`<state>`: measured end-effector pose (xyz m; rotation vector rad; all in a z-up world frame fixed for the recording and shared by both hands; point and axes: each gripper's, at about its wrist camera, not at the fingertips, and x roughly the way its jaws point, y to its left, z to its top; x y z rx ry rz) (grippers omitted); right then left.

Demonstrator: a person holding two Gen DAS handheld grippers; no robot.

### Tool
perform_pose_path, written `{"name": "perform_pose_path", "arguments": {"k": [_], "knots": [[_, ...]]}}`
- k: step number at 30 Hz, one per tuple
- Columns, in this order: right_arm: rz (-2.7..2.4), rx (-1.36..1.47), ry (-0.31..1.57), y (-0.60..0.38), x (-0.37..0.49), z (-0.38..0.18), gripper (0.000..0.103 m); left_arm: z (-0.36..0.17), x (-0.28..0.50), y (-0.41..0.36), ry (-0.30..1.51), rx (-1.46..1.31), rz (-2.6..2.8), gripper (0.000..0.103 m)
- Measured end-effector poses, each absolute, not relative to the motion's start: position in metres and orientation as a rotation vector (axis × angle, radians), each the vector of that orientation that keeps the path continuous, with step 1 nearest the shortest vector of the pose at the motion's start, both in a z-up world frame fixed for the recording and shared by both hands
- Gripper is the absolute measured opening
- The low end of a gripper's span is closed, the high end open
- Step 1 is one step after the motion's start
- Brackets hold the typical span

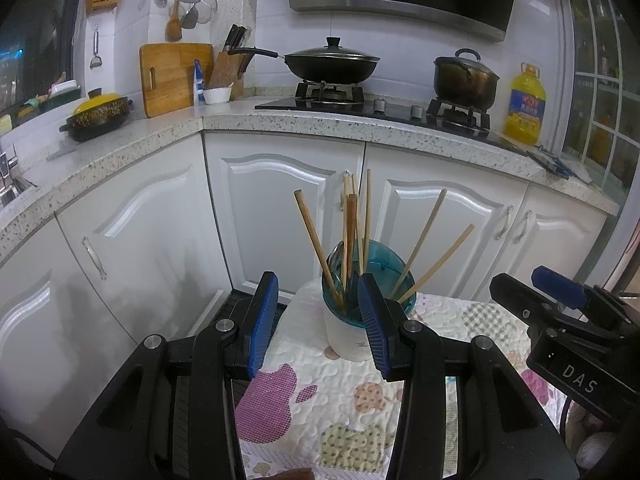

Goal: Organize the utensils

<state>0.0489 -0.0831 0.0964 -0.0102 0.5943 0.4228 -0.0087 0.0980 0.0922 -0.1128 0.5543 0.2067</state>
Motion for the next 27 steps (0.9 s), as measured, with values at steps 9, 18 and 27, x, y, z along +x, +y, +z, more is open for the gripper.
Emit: {"name": "perform_pose_path", "arguments": {"k": [9, 18, 27], "knots": [[0.424, -0.013, 0.600, -0.082, 0.051, 0.094, 0.061, 0.089, -0.007, 0.097, 0.559, -0.105, 0.212, 0.041], [0.429, -0.022, 0.611, -0.080, 0.054, 0.090, 0.061, 0.087, -0.005, 0.096, 0.559, -0.094, 0.201, 0.041], [0.425, -0.016, 0.627, -0.085, 0.057, 0.083, 0.062, 0.078, 0.001, 0.094, 0.563, -0.094, 0.168, 0.041]]}}
